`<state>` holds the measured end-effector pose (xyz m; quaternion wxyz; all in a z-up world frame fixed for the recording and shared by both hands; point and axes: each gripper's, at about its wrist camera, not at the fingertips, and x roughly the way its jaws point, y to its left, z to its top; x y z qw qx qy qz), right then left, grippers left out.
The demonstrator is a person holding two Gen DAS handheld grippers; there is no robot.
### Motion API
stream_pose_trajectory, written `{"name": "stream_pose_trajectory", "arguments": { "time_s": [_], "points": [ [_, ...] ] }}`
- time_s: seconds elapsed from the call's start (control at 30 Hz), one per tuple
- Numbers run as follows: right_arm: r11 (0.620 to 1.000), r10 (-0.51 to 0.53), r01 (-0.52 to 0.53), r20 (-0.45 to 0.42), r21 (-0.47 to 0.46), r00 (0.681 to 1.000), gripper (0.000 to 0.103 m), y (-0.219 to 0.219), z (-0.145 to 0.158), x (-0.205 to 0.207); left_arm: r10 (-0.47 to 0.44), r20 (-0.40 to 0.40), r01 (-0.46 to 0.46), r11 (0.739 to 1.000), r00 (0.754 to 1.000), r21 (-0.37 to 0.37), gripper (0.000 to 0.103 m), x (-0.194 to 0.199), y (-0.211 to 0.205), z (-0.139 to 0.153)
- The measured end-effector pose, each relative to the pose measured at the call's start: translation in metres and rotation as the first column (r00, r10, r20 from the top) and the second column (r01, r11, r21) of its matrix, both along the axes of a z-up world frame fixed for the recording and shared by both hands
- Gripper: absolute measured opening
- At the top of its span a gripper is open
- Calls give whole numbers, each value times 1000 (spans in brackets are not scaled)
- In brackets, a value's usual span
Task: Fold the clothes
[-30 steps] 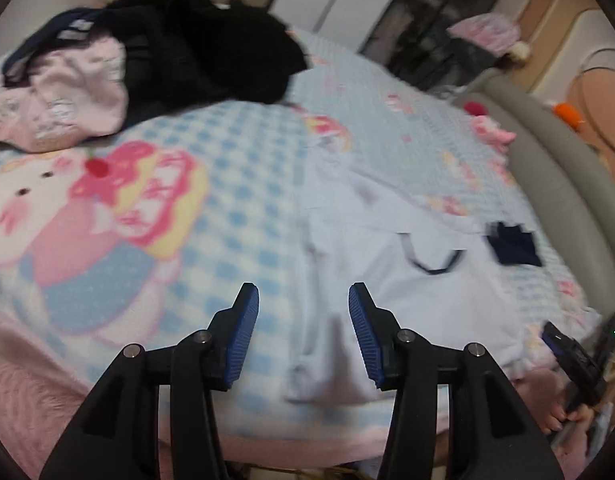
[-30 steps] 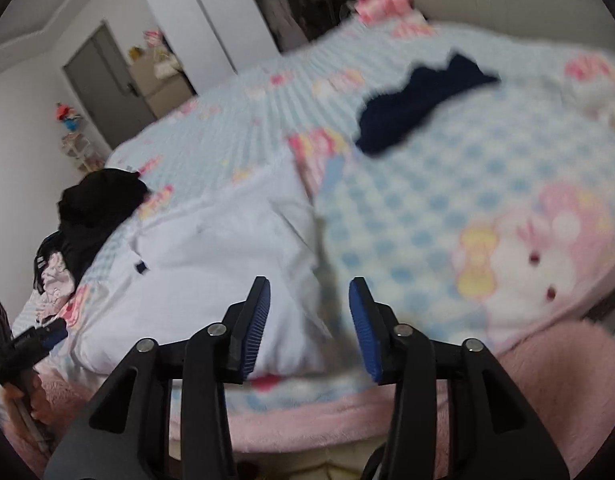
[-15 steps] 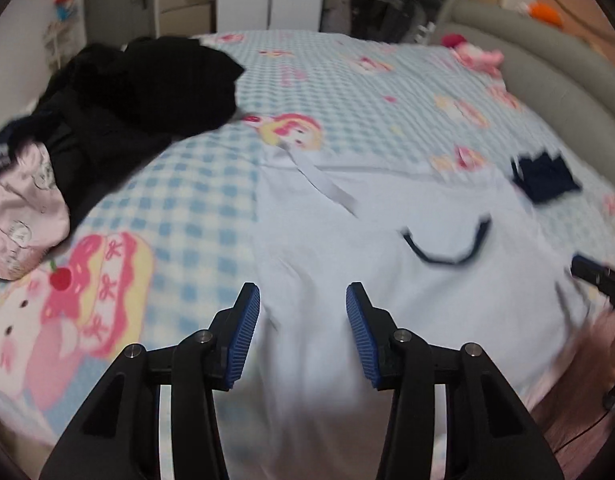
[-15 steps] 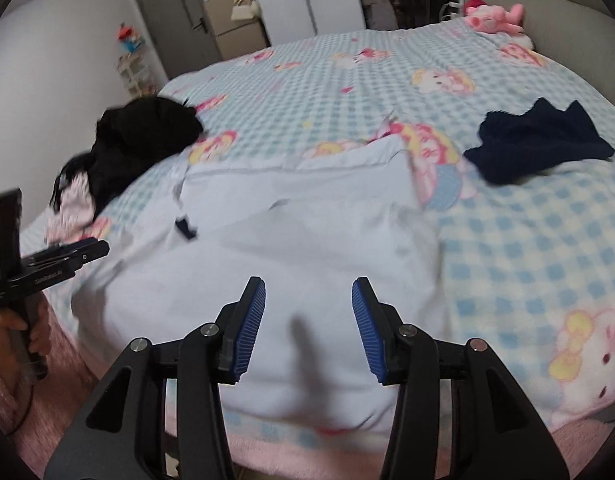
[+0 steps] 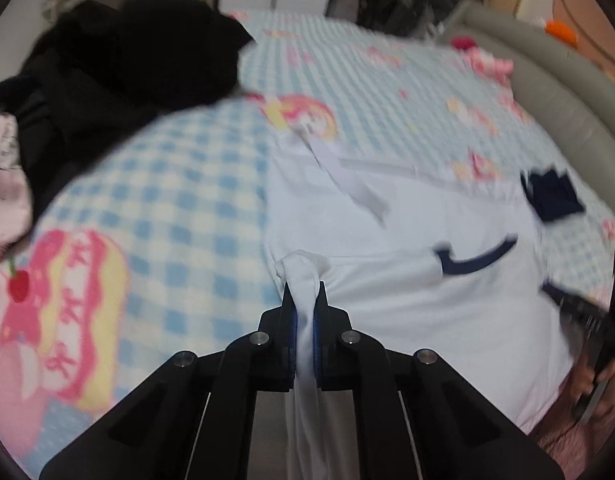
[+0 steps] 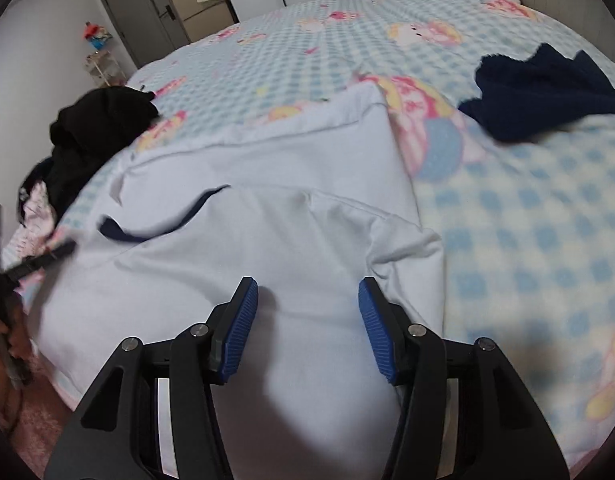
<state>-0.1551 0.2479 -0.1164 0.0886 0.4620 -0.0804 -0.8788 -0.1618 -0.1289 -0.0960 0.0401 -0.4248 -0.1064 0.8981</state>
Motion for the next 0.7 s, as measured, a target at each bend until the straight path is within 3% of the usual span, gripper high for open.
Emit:
{"name": "stream_pose_trajectory", "arguments": {
  "time_s": [0.07,0.1,0.13,0.17,0.2,0.33,0.4,0.47,0.6,0.7],
  "points": [
    [1000,-6,6,-12,25,1000,52,-1,2,4,21,5,-21,1000,1000,11,11,-4,-6,-1],
    [999,-12,13,-15,39,1000,52,1,3,6,17,47,-17,1000,999,7,12,-10,-6,-8],
    [999,-21,22,-16,50,1000,52,3,3,7,16,108,-15,1000,994,-13,18,-16,-4,-19],
    [998,-42,43,-12,48,999,53,8,3,7,26,157,-20,999,987,-36,31,-20,-2,-27],
    [997,-63,63,-8,46,998,53,13,2,8,39,157,-33,999,987,-40,32,-19,-3,-26],
    [988,-148,146,-47,-41,988,54,37,20,15,85,-98,-88,996,992,-28,33,7,-8,23],
    [987,-159,154,-113,-48,981,54,40,37,19,11,-174,-13,1000,985,-13,33,14,3,38],
    [994,-106,99,-150,-50,983,56,30,48,16,-146,-140,146,989,979,-9,33,5,31,34],
    [994,89,-80,-116,77,989,56,-27,41,-9,-352,0,349,925,936,-149,33,-19,94,4],
    [975,178,-167,-68,147,982,56,-62,14,-22,-314,84,325,929,946,-179,33,-35,98,-27]
  ]
}}
